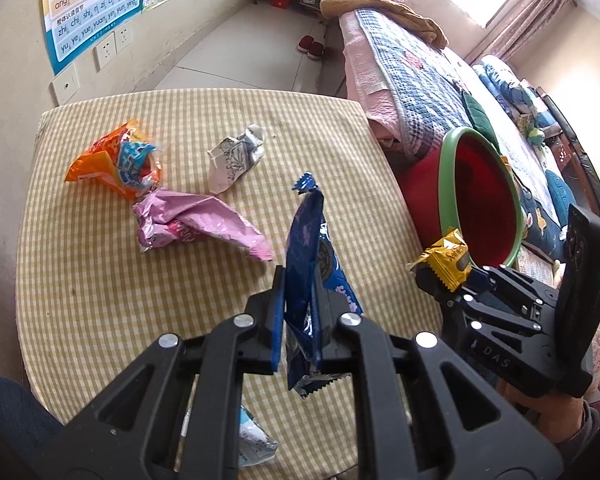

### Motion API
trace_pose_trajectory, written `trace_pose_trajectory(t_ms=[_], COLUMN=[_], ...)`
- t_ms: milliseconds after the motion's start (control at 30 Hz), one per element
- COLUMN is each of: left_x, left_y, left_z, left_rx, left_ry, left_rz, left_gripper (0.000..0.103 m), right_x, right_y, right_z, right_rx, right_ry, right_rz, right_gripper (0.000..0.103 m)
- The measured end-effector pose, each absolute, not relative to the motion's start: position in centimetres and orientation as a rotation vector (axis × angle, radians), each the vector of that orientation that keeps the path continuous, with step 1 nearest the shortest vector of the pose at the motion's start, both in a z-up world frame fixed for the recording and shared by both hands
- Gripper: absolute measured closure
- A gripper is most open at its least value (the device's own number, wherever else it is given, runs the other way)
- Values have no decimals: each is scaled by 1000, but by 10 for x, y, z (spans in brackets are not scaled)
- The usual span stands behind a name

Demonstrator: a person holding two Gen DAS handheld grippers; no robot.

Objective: Collect trash
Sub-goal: 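Lift both wrappers and carry them over the bucket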

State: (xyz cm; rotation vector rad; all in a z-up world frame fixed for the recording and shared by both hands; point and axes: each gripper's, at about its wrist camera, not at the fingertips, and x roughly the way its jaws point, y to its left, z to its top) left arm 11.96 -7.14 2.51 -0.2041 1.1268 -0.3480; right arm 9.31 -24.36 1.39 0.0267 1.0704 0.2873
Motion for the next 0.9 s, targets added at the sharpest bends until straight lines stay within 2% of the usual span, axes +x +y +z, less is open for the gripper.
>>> trace_pose_trajectory(t_ms=[900], left_x=[163], left_y=[-251], left_z=[64], left_rx=[-10], left_ry=[1071], left_rz=[-626], left_gripper=[92], right_x=[100], right_y=[-410], right_z=[39], right_rx=[172], right_ry=[966], right_rz=[27], right_gripper=[67])
